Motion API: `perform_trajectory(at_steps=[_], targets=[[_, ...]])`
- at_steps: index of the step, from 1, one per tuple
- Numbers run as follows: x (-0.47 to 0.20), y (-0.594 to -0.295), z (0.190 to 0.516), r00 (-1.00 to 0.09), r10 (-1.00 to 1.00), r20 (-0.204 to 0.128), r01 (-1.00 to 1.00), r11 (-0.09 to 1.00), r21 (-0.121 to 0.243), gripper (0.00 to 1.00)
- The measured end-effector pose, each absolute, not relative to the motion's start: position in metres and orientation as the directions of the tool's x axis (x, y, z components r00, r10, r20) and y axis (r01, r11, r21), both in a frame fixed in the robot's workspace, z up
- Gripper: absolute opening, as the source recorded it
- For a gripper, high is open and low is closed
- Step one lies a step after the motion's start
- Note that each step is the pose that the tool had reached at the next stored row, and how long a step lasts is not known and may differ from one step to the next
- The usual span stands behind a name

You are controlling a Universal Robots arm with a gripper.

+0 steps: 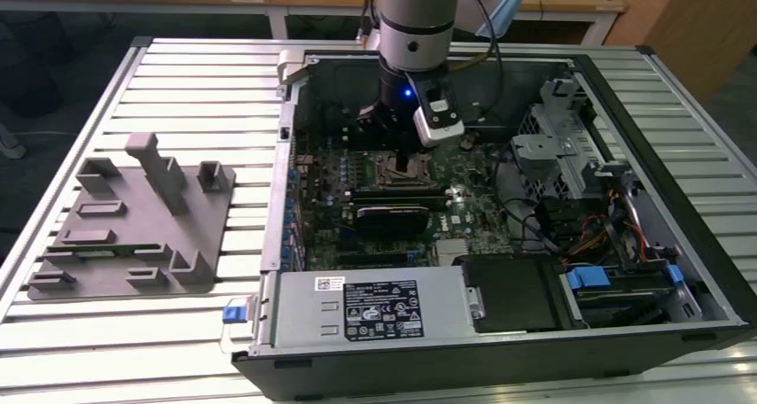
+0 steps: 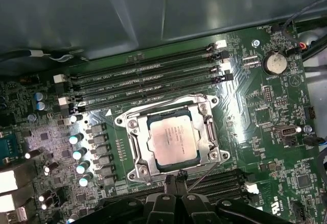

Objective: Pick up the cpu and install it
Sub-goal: 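Install the second cpu locking lever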

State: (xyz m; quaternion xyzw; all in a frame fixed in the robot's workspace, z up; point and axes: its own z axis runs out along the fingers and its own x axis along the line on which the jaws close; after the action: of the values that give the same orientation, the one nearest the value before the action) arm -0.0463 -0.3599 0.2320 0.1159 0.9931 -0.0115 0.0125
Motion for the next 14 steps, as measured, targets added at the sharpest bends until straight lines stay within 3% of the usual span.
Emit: perform_trajectory(at_steps=[14], targets=[[-0.0464, -0.3642, 0.2317, -0.974, 0.227, -0.019, 0.227, 0.974, 0.003, 0.11]])
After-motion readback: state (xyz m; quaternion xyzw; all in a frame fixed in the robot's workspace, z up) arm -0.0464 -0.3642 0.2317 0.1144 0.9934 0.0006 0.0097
